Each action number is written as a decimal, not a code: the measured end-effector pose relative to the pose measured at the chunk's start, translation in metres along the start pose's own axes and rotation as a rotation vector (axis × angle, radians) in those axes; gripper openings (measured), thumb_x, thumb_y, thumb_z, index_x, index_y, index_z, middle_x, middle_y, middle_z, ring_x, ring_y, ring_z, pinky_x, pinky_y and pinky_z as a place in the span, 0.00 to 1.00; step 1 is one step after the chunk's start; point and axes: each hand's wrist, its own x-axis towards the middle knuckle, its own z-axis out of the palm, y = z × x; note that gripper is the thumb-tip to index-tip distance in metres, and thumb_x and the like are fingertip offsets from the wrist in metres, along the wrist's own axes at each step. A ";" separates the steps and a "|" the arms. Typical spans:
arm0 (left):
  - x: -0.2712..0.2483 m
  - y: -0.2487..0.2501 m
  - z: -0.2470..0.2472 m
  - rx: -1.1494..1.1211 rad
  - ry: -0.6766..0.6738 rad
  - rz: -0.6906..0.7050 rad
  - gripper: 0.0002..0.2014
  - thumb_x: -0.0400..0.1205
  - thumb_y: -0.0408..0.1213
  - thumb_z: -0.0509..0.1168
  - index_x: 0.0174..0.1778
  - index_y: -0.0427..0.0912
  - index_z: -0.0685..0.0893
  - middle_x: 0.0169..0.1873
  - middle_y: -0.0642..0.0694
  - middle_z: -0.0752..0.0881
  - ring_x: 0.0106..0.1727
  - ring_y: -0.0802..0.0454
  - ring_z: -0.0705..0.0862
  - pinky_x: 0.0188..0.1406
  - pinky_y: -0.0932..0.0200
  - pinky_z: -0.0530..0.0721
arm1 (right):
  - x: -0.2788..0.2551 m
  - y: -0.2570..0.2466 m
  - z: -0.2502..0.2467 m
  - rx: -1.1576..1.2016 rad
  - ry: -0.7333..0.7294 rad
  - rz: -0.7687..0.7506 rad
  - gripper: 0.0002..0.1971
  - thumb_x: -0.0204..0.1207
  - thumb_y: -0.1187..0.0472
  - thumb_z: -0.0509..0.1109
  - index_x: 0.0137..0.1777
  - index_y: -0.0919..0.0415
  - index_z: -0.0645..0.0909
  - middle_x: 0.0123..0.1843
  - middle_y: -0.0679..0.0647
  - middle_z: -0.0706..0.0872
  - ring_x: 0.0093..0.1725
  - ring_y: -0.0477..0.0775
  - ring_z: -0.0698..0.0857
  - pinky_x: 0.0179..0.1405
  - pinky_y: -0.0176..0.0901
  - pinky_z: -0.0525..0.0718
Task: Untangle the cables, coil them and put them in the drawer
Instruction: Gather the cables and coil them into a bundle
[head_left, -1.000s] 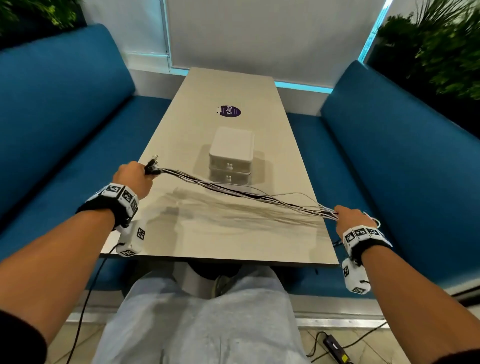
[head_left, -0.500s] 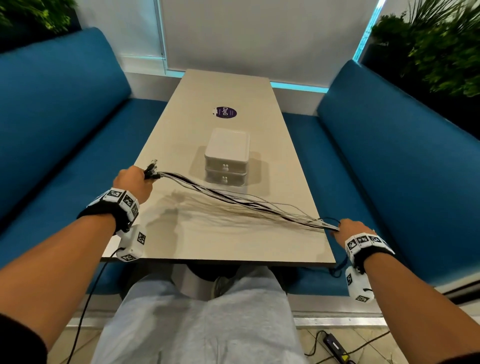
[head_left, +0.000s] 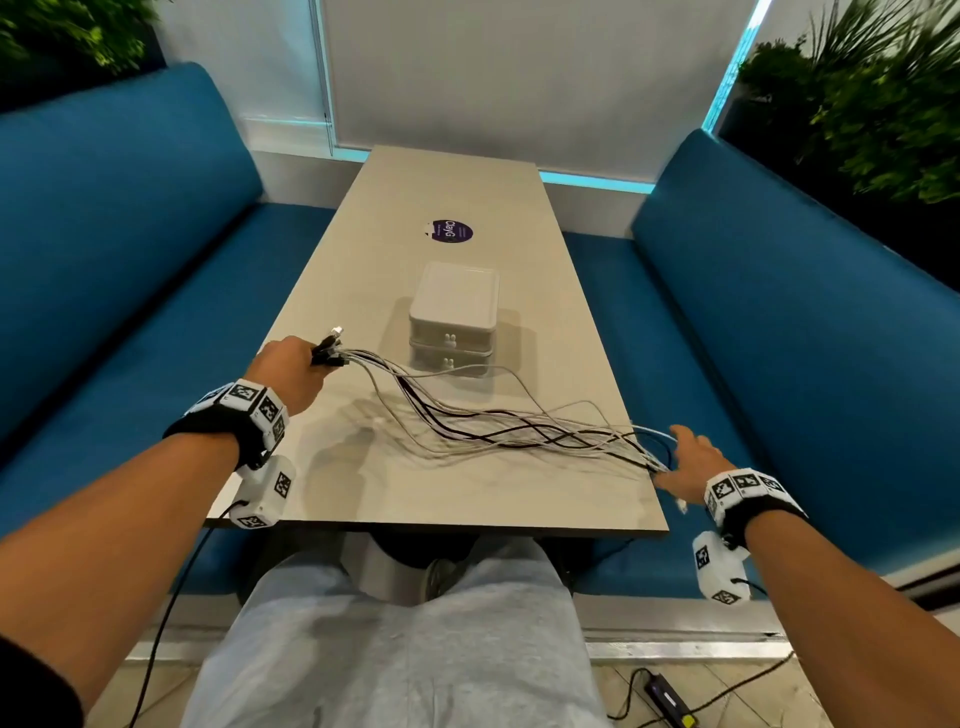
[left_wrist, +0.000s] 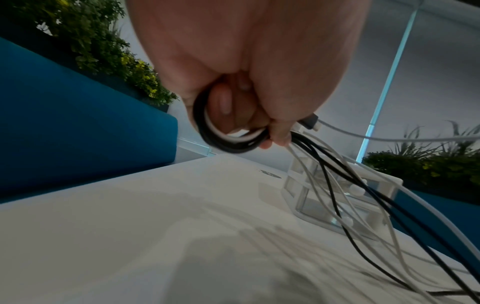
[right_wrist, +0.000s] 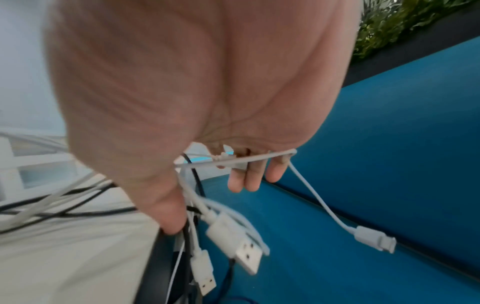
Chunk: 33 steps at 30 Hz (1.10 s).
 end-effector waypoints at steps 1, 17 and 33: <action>0.000 0.003 0.001 -0.005 -0.008 0.010 0.18 0.84 0.50 0.66 0.39 0.37 0.83 0.29 0.39 0.81 0.27 0.41 0.78 0.24 0.57 0.70 | -0.001 -0.002 -0.002 0.035 -0.007 -0.019 0.51 0.63 0.43 0.73 0.85 0.51 0.52 0.78 0.61 0.67 0.75 0.66 0.71 0.72 0.64 0.74; -0.008 0.035 0.010 0.084 -0.007 0.137 0.14 0.84 0.48 0.65 0.45 0.39 0.85 0.36 0.38 0.84 0.35 0.36 0.81 0.32 0.54 0.76 | -0.053 -0.119 -0.032 0.239 0.182 -0.512 0.52 0.67 0.23 0.66 0.85 0.51 0.57 0.85 0.49 0.61 0.84 0.53 0.61 0.81 0.55 0.62; -0.042 0.044 0.003 -0.089 -0.275 0.276 0.15 0.78 0.51 0.73 0.35 0.42 0.85 0.23 0.47 0.80 0.25 0.49 0.75 0.25 0.59 0.69 | -0.071 -0.291 0.003 -0.023 0.028 -0.743 0.13 0.72 0.51 0.72 0.57 0.48 0.81 0.50 0.48 0.87 0.52 0.55 0.85 0.51 0.48 0.84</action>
